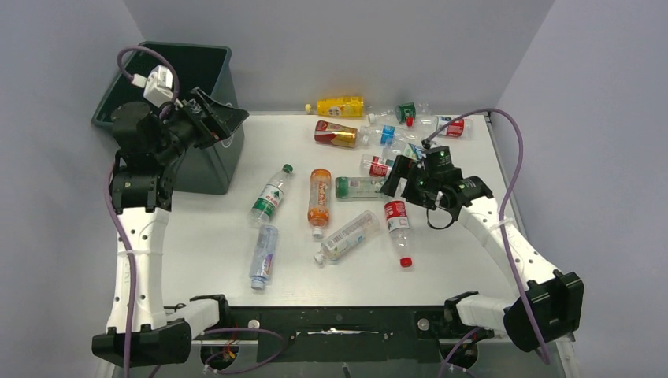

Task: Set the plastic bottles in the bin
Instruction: Pick up the plastic bottle at the center of the board.

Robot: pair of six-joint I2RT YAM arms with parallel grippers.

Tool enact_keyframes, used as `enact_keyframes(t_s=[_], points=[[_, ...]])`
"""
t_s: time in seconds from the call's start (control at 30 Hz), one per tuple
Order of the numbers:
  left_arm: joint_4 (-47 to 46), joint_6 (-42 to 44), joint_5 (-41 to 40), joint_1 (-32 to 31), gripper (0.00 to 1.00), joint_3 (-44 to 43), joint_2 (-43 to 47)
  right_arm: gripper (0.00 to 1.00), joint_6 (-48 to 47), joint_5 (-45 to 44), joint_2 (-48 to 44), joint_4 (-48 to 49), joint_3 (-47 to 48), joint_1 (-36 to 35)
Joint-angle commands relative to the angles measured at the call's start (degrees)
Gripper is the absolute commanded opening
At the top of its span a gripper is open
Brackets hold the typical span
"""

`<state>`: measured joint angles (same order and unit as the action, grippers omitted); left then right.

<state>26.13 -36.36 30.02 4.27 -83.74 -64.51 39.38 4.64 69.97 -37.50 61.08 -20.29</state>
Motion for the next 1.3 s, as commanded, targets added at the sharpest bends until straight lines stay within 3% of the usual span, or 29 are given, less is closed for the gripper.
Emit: enact_keyframes(t_s=[0.0,0.27,0.53,0.63,0.9,1.27], points=[[-1.1,1.4,-0.3,-3.4,0.87,-0.7,-1.1,0.98,2.3,-1.5,0.7,0.1,-2.1,-0.1],[0.3,3.2,-1.6,-8.5,0.87,-1.5,-5.3,0.98,1.2,-4.6,-0.5,-4.3,-3.9,-0.3],[5.4,8.7,-7.9,-18.3,0.87,-1.7,-6.5,0.98,-4.3,-10.3,-1.9,-2.4,-3.6,-0.3],[6.4,9.7,-8.5,-19.4,0.88,0.3,-6.6,0.99,-5.1,-11.0,-1.6,-1.1,-2.9,-0.4],[8.7,8.5,-12.8,-23.0,0.88,2.7,-7.4,0.96,-3.2,-8.1,-3.6,3.8,-9.4,-1.9],[6.7,4.5,-9.8,-28.2,0.88,3.2,-7.6,0.93,-2.4,-9.5,-1.6,4.1,-17.0,-5.0]])
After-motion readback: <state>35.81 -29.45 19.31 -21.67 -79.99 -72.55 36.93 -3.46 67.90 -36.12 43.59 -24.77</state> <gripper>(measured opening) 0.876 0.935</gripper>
